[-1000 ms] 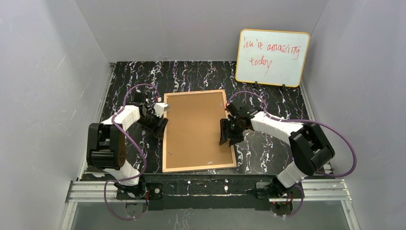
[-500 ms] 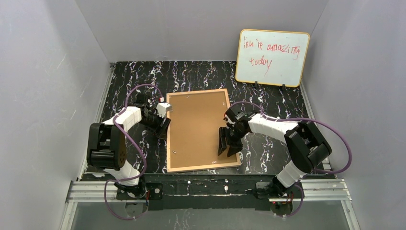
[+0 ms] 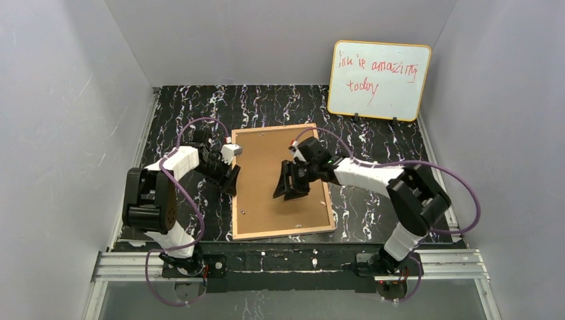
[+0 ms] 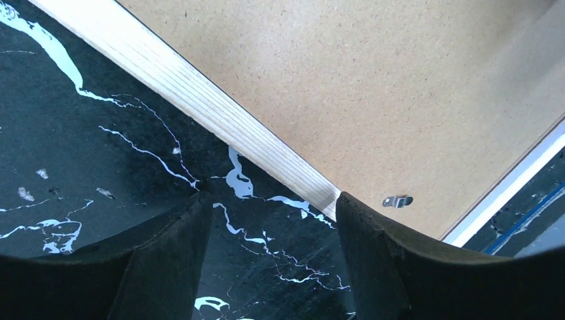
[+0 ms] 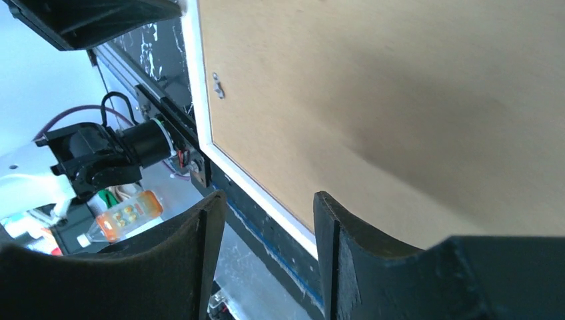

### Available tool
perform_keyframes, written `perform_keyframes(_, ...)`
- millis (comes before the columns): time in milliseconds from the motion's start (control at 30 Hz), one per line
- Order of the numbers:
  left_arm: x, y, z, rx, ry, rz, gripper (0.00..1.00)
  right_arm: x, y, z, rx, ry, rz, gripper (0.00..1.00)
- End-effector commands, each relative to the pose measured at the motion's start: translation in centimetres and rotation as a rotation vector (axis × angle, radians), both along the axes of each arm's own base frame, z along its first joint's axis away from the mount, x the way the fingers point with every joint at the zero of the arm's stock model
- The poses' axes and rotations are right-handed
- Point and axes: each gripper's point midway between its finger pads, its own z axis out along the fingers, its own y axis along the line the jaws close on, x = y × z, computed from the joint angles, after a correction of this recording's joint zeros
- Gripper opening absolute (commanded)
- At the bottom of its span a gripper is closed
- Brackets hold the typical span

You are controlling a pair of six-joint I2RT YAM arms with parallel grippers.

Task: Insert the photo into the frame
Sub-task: Install the photo frame at the center of the board.

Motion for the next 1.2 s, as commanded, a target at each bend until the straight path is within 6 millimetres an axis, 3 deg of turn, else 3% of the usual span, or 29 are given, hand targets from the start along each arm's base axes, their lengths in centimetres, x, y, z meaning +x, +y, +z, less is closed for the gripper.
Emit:
perform_keyframes(0, -0.7, -0.8, -0.1, -0.036, 0.087, -0.009, 0.65, 0.3, 6.0, 1.0, 0.166, -0.106, 0.093, 0.59)
perform_keyframes(133, -0.3, -0.6, -0.9, -0.018, 0.113, -0.008, 0.55, -0.4, 8.4, -0.2, 0.207, -0.119, 0.171, 0.57)
perform_keyframes(367, -0.5, -0.6, -1.7, -0.015, 0.167, -0.019, 0.32, -1.3, 10.2, -2.0, 0.231, -0.109, 0.243, 0.53)
perform_keyframes(700, -0.4, -0.5, -2.0, -0.01, 0.175, -0.02, 0.22, -3.1, 12.4, -3.3, 0.254, -0.1, 0.332, 0.49)
perform_keyframes(1167, -0.1, -0.2, -2.4, -0.005, 0.167, -0.006, 0.15, -4.0, 14.2, -4.6, 0.247, -0.101, 0.368, 0.44)
